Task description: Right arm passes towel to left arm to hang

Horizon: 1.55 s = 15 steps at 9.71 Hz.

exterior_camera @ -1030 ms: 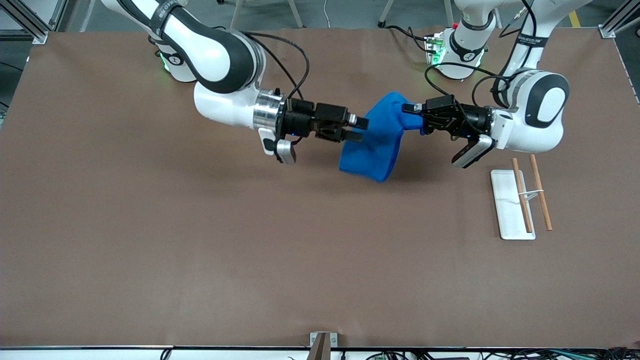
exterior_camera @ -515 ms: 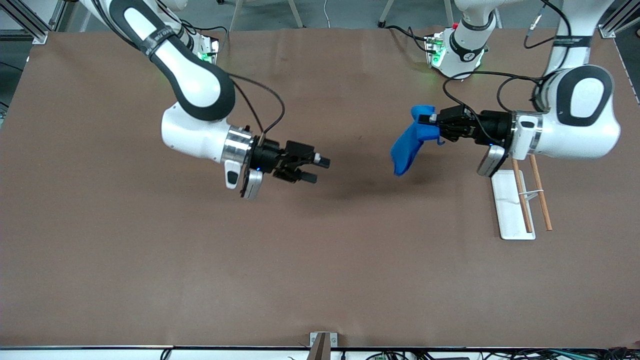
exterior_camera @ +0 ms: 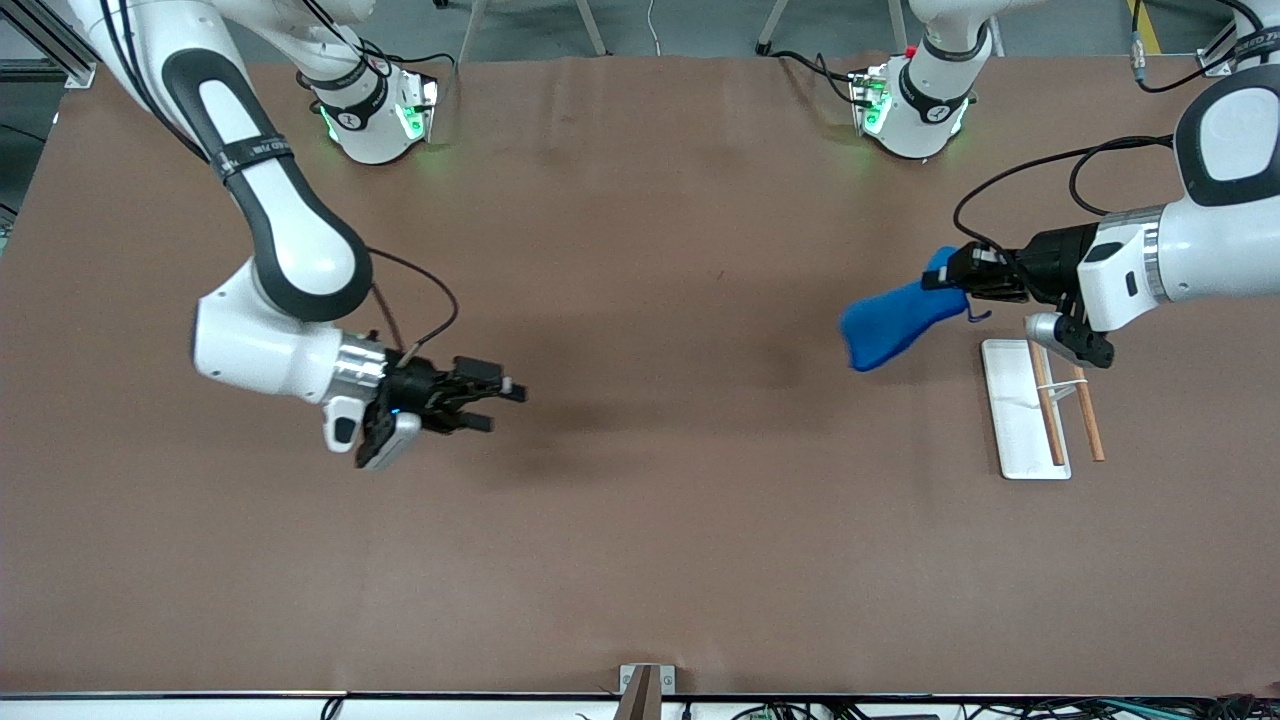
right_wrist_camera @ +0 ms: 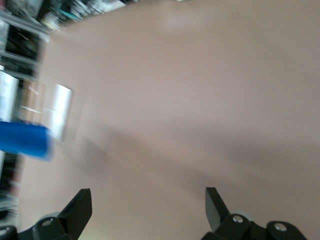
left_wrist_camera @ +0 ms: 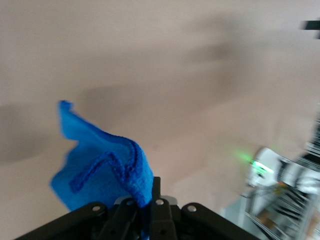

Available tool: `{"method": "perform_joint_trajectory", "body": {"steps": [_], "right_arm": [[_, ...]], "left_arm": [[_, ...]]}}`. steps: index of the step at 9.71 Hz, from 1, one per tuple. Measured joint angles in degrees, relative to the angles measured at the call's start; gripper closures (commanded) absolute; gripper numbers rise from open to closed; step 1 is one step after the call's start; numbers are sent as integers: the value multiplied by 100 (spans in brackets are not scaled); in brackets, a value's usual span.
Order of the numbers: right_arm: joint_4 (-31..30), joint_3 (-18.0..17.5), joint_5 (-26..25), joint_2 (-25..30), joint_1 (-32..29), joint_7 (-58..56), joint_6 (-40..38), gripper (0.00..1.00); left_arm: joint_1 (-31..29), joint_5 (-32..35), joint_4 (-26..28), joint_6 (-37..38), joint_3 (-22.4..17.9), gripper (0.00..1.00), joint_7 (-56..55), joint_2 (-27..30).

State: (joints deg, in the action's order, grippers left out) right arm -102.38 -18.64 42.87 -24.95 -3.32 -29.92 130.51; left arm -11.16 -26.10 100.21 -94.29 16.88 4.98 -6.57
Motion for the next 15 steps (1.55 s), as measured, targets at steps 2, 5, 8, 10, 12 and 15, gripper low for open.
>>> {"method": "perform_joint_trajectory", "body": {"steps": [2,5,8,10,12,15], "right_arm": [[117,647,-1365,299,-15,699,-495,0],[134,1336,-2912,1006,-3,1676,-965,0],[149,1760,-3710,1436,-3,2393,-1273,0],[385,1797,-4140,1812,3,3172,-2163,0],[686,1964,-4174,2257,20,3438,-3130,0],[1247,2211,-4208,2817,15,3234,-4353,0]], "left_arm": [[398,1097,-8,-453,21,100,-708,-78],[252,1524,-2,-821,-19,100,-881,-275],[-292,1809,31,-1124,-55,100,-878,-480],[-668,1896,39,-1201,-64,100,-870,-640],[-993,2164,40,-1246,-66,100,-849,-736],[-1423,2239,46,-1257,-64,100,-427,-759]]}}
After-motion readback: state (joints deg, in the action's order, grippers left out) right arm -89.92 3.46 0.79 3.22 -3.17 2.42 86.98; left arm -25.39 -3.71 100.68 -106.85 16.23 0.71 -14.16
